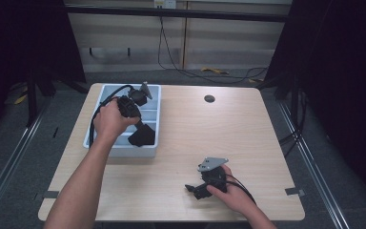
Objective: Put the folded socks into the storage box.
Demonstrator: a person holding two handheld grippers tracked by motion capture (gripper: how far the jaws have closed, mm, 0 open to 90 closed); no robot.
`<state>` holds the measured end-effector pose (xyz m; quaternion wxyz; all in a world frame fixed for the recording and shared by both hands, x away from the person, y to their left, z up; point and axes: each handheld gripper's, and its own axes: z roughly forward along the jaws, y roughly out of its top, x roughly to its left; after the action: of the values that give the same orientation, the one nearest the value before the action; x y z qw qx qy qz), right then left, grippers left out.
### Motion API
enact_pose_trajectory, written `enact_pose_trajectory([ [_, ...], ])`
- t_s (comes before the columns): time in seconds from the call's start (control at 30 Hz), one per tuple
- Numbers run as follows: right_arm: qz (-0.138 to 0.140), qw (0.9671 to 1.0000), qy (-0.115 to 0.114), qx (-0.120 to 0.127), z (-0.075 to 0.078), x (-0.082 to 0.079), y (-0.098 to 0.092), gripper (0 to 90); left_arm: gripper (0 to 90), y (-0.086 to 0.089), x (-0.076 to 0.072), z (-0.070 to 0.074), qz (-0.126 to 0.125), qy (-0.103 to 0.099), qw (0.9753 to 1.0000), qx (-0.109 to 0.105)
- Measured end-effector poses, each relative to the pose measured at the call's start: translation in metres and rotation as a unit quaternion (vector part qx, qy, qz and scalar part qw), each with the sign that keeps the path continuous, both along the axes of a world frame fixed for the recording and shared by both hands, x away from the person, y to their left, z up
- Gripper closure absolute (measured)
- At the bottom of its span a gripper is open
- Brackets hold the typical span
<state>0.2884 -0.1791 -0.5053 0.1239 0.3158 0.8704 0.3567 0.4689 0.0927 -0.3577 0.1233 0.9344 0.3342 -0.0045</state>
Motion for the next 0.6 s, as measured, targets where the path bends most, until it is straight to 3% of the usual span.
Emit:
enact_pose_trajectory([
  [0.4,0.003,1.0000,-0.002,0.000,0.000,0.000,0.000,9.7,90.0,-0.010,0.005,-0.028,-0.006,0.015,0.9996,0.025],
  [0.47,0.004,1.0000,-0.002,0.002,0.000,0.000,0.000,9.7,90.0,-0.012,0.004,-0.034,-0.008,0.017,0.9991,0.037],
  [0.6,0.004,1.0000,-0.002,0.002,0.000,0.000,0.000,9.7,90.0,-0.013,0.003,-0.043,-0.010,0.021,0.9991,0.035],
])
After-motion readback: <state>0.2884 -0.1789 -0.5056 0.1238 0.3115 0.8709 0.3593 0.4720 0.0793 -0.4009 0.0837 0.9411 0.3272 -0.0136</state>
